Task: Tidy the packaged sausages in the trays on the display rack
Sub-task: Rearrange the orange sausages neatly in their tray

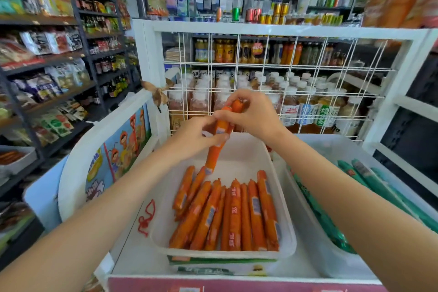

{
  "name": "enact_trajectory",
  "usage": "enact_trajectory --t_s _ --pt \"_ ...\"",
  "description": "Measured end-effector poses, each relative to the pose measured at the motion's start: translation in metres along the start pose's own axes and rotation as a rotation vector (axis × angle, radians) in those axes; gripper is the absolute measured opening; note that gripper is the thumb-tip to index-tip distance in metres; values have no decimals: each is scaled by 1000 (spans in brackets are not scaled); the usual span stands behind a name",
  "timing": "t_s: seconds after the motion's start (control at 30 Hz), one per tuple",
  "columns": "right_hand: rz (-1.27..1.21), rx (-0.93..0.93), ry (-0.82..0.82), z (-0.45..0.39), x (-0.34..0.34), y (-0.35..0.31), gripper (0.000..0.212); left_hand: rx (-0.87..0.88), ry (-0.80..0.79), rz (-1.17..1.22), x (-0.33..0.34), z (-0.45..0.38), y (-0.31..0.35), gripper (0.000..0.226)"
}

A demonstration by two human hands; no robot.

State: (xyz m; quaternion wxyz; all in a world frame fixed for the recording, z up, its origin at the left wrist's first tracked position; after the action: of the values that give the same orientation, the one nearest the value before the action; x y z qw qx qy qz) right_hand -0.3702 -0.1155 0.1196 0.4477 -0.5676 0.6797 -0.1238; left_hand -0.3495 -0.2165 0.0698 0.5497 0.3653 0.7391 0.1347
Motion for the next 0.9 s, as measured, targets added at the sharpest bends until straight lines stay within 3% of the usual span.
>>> enact_trajectory --t_s 0.13,0.3,0.47,0.63,0.9 --pt "-58 43 -41 4 -3 4 24 11 5 24 7 -3 1 20" --pt "-412 206 -239 21 3 20 17 4 -49 177 13 1 -4 10" --pt "-354 210 -258 26 4 27 22 -30 -91 318 21 3 -3 15" --pt "-382 219 -252 23 -4 28 13 -34 -101 277 23 8 -5 15" --pt "-641 501 -402 30 5 43 17 -35 -155 185 28 12 -5 18"
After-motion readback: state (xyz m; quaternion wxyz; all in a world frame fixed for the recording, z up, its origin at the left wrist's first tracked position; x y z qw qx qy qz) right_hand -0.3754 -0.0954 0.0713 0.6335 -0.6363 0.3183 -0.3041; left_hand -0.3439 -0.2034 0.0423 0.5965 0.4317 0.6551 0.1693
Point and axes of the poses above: each hand's wrist, its own z-axis away from the middle knuckle, its own x-axis out of the palm, y = z × x, the point moved 9 cm from there along -z, towards the middle knuckle, and after that the axes turned 7 degrees about -z, right-handed, at the moved point
